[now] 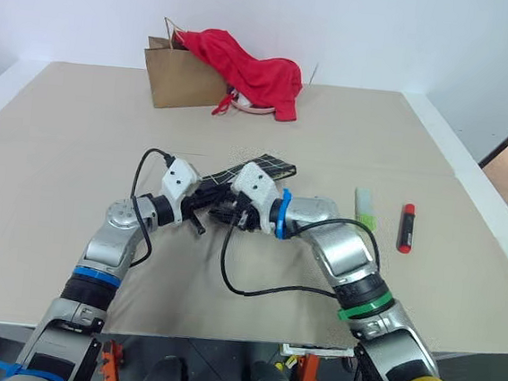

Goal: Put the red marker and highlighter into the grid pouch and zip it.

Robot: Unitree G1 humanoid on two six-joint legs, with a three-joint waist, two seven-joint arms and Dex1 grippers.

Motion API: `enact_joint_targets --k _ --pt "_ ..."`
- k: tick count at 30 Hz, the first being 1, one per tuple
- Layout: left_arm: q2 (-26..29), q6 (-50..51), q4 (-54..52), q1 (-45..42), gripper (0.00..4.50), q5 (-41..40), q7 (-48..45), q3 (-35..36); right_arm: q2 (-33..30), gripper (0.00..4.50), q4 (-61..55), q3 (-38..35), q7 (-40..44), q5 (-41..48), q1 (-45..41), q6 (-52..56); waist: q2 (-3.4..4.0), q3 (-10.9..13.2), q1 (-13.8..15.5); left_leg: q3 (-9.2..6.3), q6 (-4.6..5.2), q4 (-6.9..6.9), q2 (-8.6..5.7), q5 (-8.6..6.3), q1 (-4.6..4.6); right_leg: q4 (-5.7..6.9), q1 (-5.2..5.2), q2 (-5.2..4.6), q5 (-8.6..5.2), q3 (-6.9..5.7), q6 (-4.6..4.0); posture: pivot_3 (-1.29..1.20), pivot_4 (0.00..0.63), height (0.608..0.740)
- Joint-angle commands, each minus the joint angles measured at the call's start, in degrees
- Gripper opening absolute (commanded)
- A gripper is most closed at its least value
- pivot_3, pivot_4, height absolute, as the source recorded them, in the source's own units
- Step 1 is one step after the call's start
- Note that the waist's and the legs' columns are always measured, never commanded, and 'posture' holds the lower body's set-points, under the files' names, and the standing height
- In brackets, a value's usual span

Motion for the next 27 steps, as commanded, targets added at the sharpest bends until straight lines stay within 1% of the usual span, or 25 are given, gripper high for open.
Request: enact_joint_targets --k 1,6,8,10,12,17,21,24,27 --pt "0.17 -0.98 -1.41 -0.13 0.0 -0.42 -0.17 0.98 -3.97 3.5 -13.26 -7.16 3.87 10.17 4.11 8.12 0.0 0.0 0.12 -0.03 0.0 0.0 -0.01 0.0 -0.02 -0.02 0.02 -0.03 -0.03 -0.03 0.0 0.0 0.15 0.74" --pt "-0.2 -0.87 -2.53 0.39 0.0 -1.44 -1.38 0.94 -15.64 3.5 -23.45 -22.99 2.66 16.01 15.71 13.66 -0.01 0.01 0.66 -0.09 0.02 0.0 -0.06 -0.01 -0.07 -0.08 0.03 -0.07 -0.06 -0.08 0.04 0.0 0.15 0.74" --pt "-0.38 -0.64 -3.31 0.69 0.0 -2.07 -2.2 1.01 -17.97 3.5 -24.15 -27.15 0.28 16.99 17.13 14.75 -0.01 0.02 0.61 -0.03 0.01 0.01 -0.09 -0.01 -0.08 -0.11 0.02 -0.09 -0.06 -0.03 0.06 0.0 0.15 0.74" --pt "-0.23 -0.15 -4.96 1.34 0.0 -3.09 -4.05 0.7 -20.78 3.5 -22.9 -32.17 -3.47 15.34 18.41 15.55 -0.02 0.02 0.23 0.03 0.02 0.01 -0.06 0.0 0.0 -0.1 0.02 -0.03 -0.08 0.05 0.15 0.0 0.15 0.74" --pt "0.04 0.19 -5.97 1.73 0.0 -3.65 -5.55 0.37 -22.21 3.5 -21.28 -35.69 -7.68 14.06 19.0 17.72 -0.02 0.02 0.19 -0.02 0.06 -0.01 -0.02 0.03 0.05 -0.09 0.04 0.04 -0.09 0.02 0.17 0.0 0.15 0.74" --pt "-0.03 0.2 -5.66 1.32 0.0 -3.71 -6.3 0.53 -21.6 3.5 -18.76 -36.07 -16.52 11.04 20.16 20.75 -0.02 0.02 -0.1 -0.02 0.15 -0.03 0.0 0.1 0.13 -0.01 0.06 0.08 -0.1 0.05 0.18 0.0 0.15 0.74" --pt "-0.5 0.67 -6.66 1.35 0.0 -4.11 -7.35 -0.31 -19.68 3.5 -15.19 -36.53 -19.07 11.0 20.51 18.41 -0.03 0.02 -0.1 0.02 0.16 -0.03 -0.03 0.1 0.12 -0.01 0.06 0.06 -0.1 0.1 0.2 0.0 0.15 0.74" --pt "-0.56 1.21 -7.5 1.76 0.0 -4.3 -7.55 -0.62 -19.47 3.5 -10.13 -35.98 -22.46 8.2 20.46 16.27 -0.02 0.02 -0.09 0.02 0.16 -0.02 -0.06 0.1 0.1 -0.02 0.07 0.02 -0.1 0.1 0.2 0.0 0.15 0.74" --pt "-0.24 1.86 -8.82 2.59 0.0 -4.46 -7.77 -0.5 -19.07 3.5 -6.85 -37.05 -25.61 6.91 20.6 15.61 -0.02 0.02 -0.07 0.05 0.16 -0.02 -0.1 0.1 0.08 -0.03 0.07 -0.03 -0.09 0.11 0.19 0.0 0.15 0.74"
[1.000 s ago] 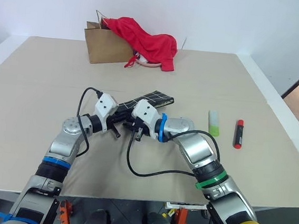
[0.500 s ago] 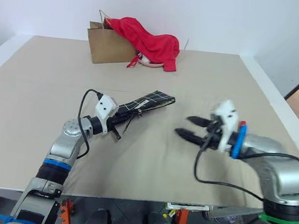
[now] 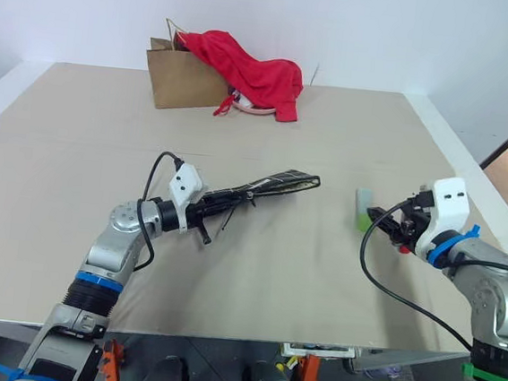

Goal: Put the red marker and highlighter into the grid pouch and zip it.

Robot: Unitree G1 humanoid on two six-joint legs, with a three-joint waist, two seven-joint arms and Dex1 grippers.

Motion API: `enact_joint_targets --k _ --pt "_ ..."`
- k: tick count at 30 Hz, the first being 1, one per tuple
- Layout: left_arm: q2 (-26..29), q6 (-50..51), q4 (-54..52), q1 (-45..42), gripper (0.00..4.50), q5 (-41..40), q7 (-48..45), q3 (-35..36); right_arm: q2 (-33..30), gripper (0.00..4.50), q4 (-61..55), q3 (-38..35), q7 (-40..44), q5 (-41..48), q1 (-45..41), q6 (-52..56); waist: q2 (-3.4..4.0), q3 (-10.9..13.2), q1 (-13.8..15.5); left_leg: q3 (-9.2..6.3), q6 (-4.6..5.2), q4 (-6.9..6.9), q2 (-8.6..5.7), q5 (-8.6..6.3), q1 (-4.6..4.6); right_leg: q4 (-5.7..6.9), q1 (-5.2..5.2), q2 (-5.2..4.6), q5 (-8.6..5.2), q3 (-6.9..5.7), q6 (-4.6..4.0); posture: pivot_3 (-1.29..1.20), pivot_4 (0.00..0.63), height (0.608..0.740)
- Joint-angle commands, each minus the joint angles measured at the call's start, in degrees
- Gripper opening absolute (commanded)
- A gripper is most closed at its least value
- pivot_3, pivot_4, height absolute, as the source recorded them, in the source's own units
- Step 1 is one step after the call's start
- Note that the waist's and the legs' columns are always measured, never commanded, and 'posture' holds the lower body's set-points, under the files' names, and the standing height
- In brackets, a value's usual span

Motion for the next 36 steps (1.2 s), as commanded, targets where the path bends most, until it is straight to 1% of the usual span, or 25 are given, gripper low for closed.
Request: enact_joint_targets --k 1,9,14,22,24,25,26,27,28,30,31,33,36 --pt "0.66 0.6 -3.66 0.9 0.0 -1.02 -0.4 0.31 0.12 3.5 1.96 -2.33 -3.52 -1.46 -0.24 -1.75 0.0 0.0 0.0 0.0 0.0 0.0 0.0 0.0 0.0 0.0 0.0 0.0 0.0 0.01 0.0 0.0 0.15 0.74" --pt "1.2 1.66 -5.35 1.52 0.0 -0.94 -0.48 0.23 0.52 3.5 3.88 -2.68 -6.88 -1.78 0.42 -1.24 0.0 0.0 -0.02 -0.02 0.0 -0.02 0.03 0.0 0.01 0.0 -0.01 0.04 -0.01 0.0 0.01 0.0 0.15 0.74" --pt "1.16 1.87 -5.36 1.12 0.0 -0.77 -0.28 0.23 2.07 3.5 4.78 -2.03 -8.42 -1.75 0.85 -0.81 0.0 0.0 -0.02 -0.01 0.0 -0.01 0.03 0.0 0.02 0.0 0.0 0.05 -0.02 0.0 0.03 0.0 0.15 0.74" --pt "1.08 2.1 -6.07 1.06 0.0 -0.59 0.23 -0.02 4.73 3.5 8.28 -3.3 -11.63 -2.43 3.81 -1.64 0.0 0.0 -0.01 -0.01 0.0 -0.02 0.03 0.0 0.01 0.0 0.01 0.04 -0.01 0.0 0.02 0.0 0.15 0.74" --pt "1.07 2.19 -6.13 1.04 0.0 -0.6 0.21 -0.07 5.34 2.99 9.14 -3.96 -12.15 -2.25 4.29 -2.4 0.0 -0.01 -0.01 -0.02 0.0 0.0 0.02 0.0 0.02 -0.01 0.03 0.04 -0.02 0.0 0.04 0.0 0.15 0.74" --pt "1.09 2.22 -6.14 1.01 0.0 -0.6 0.18 -0.09 5.66 2.83 9.27 -4.31 -12.34 -2.1 4.42 -2.76 -0.01 -0.01 -0.01 -0.02 0.0 0.0 0.03 0.0 0.05 -0.01 0.07 0.04 -0.03 -0.01 0.06 0.0 0.15 0.74" --pt "1.12 2.26 -6.15 0.97 0.0 -0.62 0.08 -0.13 6.02 2.58 9.06 -4.61 -12.36 -1.84 4.6 -3.13 -0.01 -0.01 0.0 -0.04 0.0 0.01 0.03 0.0 0.11 -0.03 0.13 0.04 -0.03 -0.03 0.07 0.0 0.15 0.74" --pt "1.15 2.31 -6.15 0.94 0.0 -0.65 -0.03 -0.16 6.21 1.99 8.77 -4.72 -12.33 -1.7 4.77 -3.46 -0.01 -0.01 0.03 -0.06 0.01 0.01 0.03 0.0 0.16 -0.05 0.2 0.04 -0.06 -0.05 0.12 0.0 0.15 0.74" --pt "1.21 2.39 -6.14 0.92 0.0 -0.69 -0.21 -0.21 6.27 1.51 8.36 -4.7 -12.26 -1.6 4.89 -3.73 0.0 -0.01 0.05 -0.08 0.01 0.01 0.03 0.0 0.24 -0.11 0.32 0.04 -0.08 -0.07 0.15 0.0 0.15 0.74" --pt "1.39 2.57 -6.09 0.93 0.0 -0.72 -0.61 -0.34 6.09 0.74 7.8 -4.68 -12.35 -1.59 4.79 -4.79 -0.01 -0.01 0.06 -0.09 0.01 0.02 0.02 0.0 0.32 -0.2 0.45 0.03 -0.07 -0.07 0.18 0.0 0.15 0.74" --pt "1.51 2.59 -6.03 0.98 0.0 -0.71 -0.8 -0.37 5.9 0.61 7.59 -4.73 -12.54 -1.86 4.47 -6.18 0.0 -0.01 0.06 -0.08 0.01 0.02 0.02 0.0 0.32 -0.22 0.46 0.02 -0.06 -0.05 0.2 0.0 0.15 0.74" --pt "1.84 2.5 -5.66 0.98 0.0 -0.6 -1.11 -0.46 4.68 0.61 5.98 -4.23 -10.86 -1.49 2.55 -9.55 0.02 0.01 0.01 -0.05 0.01 0.01 0.01 0.0 0.31 -0.26 0.46 0.01 -0.05 -0.02 0.22 0.0 0.15 0.74" --pt "2.51 2.55 -5.1 0.87 0.0 -0.76 -2.07 -0.63 1.31 0.61 2.42 -2.43 -5.17 0.47 -1.84 -13.1 0.23 0.12 -0.21 -0.01 0.01 0.0 0.0 0.0 0.28 -0.26 0.4 0.01 -0.04 0.03 0.23 0.0 0.15 0.74"
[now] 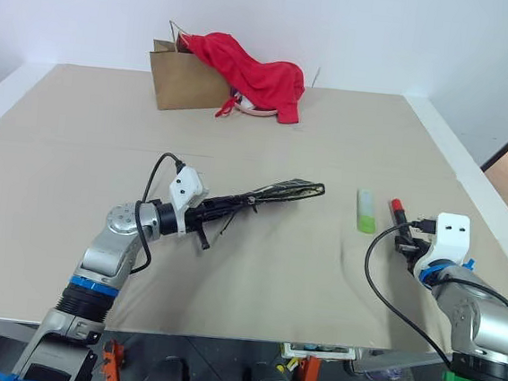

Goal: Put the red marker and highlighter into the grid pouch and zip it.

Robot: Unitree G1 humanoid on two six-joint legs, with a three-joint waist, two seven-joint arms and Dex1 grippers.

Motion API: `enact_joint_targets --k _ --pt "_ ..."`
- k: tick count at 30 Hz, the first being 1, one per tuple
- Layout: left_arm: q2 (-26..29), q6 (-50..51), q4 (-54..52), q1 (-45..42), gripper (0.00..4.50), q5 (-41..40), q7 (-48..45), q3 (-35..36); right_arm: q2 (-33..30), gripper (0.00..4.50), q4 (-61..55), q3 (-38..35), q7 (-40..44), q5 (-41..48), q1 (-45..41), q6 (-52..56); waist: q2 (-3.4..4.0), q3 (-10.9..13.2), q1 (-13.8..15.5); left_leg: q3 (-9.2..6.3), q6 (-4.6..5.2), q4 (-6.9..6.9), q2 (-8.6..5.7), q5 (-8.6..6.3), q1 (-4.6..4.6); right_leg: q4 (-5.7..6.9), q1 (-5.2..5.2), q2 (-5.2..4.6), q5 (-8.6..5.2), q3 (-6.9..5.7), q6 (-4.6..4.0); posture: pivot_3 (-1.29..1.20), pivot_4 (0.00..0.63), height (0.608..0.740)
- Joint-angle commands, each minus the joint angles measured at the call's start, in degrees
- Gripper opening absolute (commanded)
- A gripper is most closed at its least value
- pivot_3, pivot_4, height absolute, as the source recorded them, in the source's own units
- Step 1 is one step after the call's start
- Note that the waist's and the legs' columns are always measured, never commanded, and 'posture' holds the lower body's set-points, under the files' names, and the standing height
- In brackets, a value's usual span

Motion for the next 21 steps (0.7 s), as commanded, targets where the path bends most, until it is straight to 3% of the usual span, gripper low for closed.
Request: enact_joint_targets --k 1,5,9,13,21 --pt "0.84 -0.05 -1.04 -0.68 0.0 -0.43 -1.28 -0.1 -5.3 0.61 -6.72 0.94 6.86 2.06 -5.85 -5.66 0.12 0.06 -0.25 0.04 0.0 0.0 0.01 0.0 0.02 0.0 -0.02 0.01 0.01 0.06 0.01 0.0 0.15 0.74" --pt "1.26 0.01 -0.58 -0.83 0.0 -0.7 -1.98 0.19 -12.23 0.61 -14.51 4.8 21.19 6.06 -4.71 -9.96 0.12 0.06 -0.17 -0.08 0.02 -0.1 0.07 -0.01 0.02 0.01 -0.04 0.1 -0.04 -0.07 -0.05 0.0 0.15 0.74" --pt "1.43 0.16 -0.4 -0.83 0.0 -1.09 -2.19 0.42 -22.75 0.61 -23.33 8.33 37.17 9.29 4.23 -12.17 0.06 0.03 0.45 -0.37 0.11 -0.15 0.09 -0.1 -0.03 -0.02 0.05 0.1 -0.25 -0.33 -0.13 0.0 0.15 0.74" --pt "1.48 -0.27 -0.09 -0.85 0.0 -1.07 -2.15 0.37 -28.44 0.61 -22.06 12.26 40.17 3.83 5.59 -17.46 0.06 0.05 0.63 -0.23 0.06 -0.01 -0.04 -0.15 -0.14 -0.06 0.01 -0.09 -0.22 -0.22 -0.08 0.0 0.15 0.74" --pt "1.52 -1.85 -0.17 -0.05 0.0 0.02 -2.52 -0.71 -28.21 0.61 -20.06 16.1 40.79 0.2 1.53 -21.49 0.01 0.07 0.63 -0.08 0.03 0.1 0.04 -0.03 0.01 -0.03 0.04 0.0 -0.04 -0.13 -0.04 0.0 0.15 0.74"
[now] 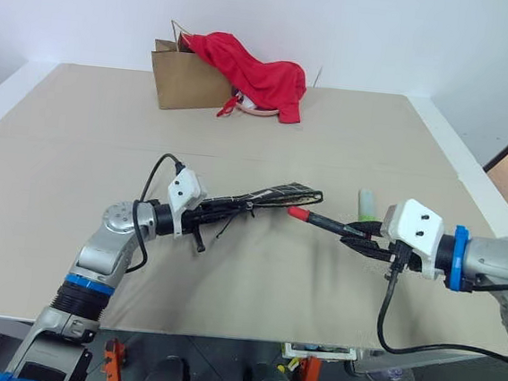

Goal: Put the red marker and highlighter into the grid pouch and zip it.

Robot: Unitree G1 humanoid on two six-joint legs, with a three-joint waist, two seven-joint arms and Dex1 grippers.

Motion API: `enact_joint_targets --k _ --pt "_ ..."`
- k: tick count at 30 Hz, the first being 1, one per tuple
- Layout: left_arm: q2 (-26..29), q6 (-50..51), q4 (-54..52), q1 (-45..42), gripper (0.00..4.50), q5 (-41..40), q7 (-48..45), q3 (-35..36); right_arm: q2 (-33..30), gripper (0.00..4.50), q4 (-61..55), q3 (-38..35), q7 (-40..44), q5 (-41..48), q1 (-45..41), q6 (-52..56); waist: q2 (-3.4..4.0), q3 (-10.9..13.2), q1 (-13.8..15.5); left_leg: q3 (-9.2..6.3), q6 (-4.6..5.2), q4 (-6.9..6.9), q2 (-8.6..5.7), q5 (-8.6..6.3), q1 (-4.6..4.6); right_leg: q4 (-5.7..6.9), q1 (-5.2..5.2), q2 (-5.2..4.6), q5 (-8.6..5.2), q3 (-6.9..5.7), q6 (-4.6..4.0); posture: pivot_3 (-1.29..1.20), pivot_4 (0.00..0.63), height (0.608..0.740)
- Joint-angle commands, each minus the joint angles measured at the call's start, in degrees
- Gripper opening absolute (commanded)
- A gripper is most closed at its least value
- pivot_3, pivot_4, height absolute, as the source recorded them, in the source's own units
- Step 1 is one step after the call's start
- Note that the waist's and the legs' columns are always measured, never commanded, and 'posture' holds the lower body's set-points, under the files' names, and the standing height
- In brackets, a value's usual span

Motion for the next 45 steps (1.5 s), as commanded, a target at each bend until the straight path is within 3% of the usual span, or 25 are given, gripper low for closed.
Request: enact_joint_targets --k 1,9,16,22,28,31,33,34,37,45 --pt "0.22 -1.34 -0.92 0.13 0.0 0.22 -0.16 0.05 -0.18 0.61 0.67 0.08 0.01 -1.4 -1.65 -1.84 0.0 0.0 0.09 -0.01 0.0 0.0 0.0 0.0 0.0 0.0 0.0 0.0 0.0 0.0 0.0 0.0 0.15 0.74" --pt "0.09 -1.5 -1.23 0.22 0.0 0.6 -0.22 -0.45 -0.61 0.61 3.98 1.45 1.03 -3.62 -2.6 -4.19 0.0 0.0 0.2 -0.02 0.02 -0.05 -0.02 -0.03 -0.06 -0.01 -0.01 -0.02 -0.08 0.0 0.04 0.0 0.15 0.74" --pt "-0.19 -1.68 -0.6 -0.33 0.0 0.57 -0.62 -0.76 1.78 0.61 8.98 10.37 2.34 -10.59 -9.73 -8.75 0.01 0.0 -0.02 -0.01 0.01 -0.03 -0.01 -0.02 -0.03 0.0 -0.01 -0.01 -0.06 -0.01 0.02 0.0 0.15 0.74" --pt "-0.59 -2.08 -0.04 -0.77 0.0 0.7 -0.6 -0.9 12.6 0.61 15.81 23.53 2.83 -19.33 -21.86 -14.21 0.01 0.0 0.01 0.05 0.0 -0.03 0.04 -0.01 0.0 0.04 -0.05 0.05 -0.01 0.04 -0.05 0.0 0.15 0.74" --pt "-0.62 -2.01 -0.78 0.0 0.0 0.55 -0.35 -0.71 21.51 0.61 19.22 28.17 2.47 -21.56 -26.47 -16.41 0.01 0.0 0.39 0.0 0.0 -0.04 0.03 -0.01 -0.09 0.06 -0.1 0.04 0.09 -0.02 -0.29 0.0 0.15 0.74" --pt "-0.43 -1.86 -1.2 0.33 0.0 0.43 -0.23 -0.57 23.41 1.76 20.14 27.02 2.18 -21.4 -26.46 -16.02 0.01 0.0 0.51 0.02 0.0 -0.03 0.0 -0.02 -0.13 0.05 -0.11 -0.02 0.12 -0.01 -0.34 0.0 0.15 0.74" --pt "-0.33 -1.82 -1.26 0.39 0.0 0.41 -0.22 -0.43 23.32 2.16 20.92 25.82 1.51 -22.38 -26.19 -16.44 0.01 0.0 0.52 -0.01 0.0 -0.03 0.01 -0.02 -0.13 0.06 -0.11 -0.01 0.12 -0.05 -0.35 0.0 0.15 0.74" --pt "-0.32 -1.77 -1.42 0.53 0.0 0.41 -0.2 -0.38 23.01 2.79 21.59 25.21 0.63 -23.25 -26.15 -17.06 0.01 0.0 0.53 -0.02 0.0 -0.03 0.01 -0.02 -0.14 0.06 -0.12 0.0 0.12 -0.05 -0.36 0.0 0.15 0.74" --pt "-0.37 -1.72 -1.73 0.89 0.0 0.36 -0.02 -0.3 21.3 3.71 22.5 21.1 -0.31 -21.78 -25.68 -17.24 0.01 0.0 0.57 -0.02 0.0 -0.01 0.0 -0.02 -0.14 0.06 -0.1 -0.02 0.13 -0.06 -0.36 0.0 0.15 0.74" --pt "-0.6 -1.27 -3.14 2.27 0.0 0.02 0.55 -0.47 18.57 3.71 17.26 -2.34 0.24 0.03 -20.27 3.49 0.01 0.0 0.64 -0.07 0.01 -0.04 0.0 -0.02 -0.12 0.06 -0.06 -0.02 0.13 -0.07 -0.38 0.0 0.15 0.74"
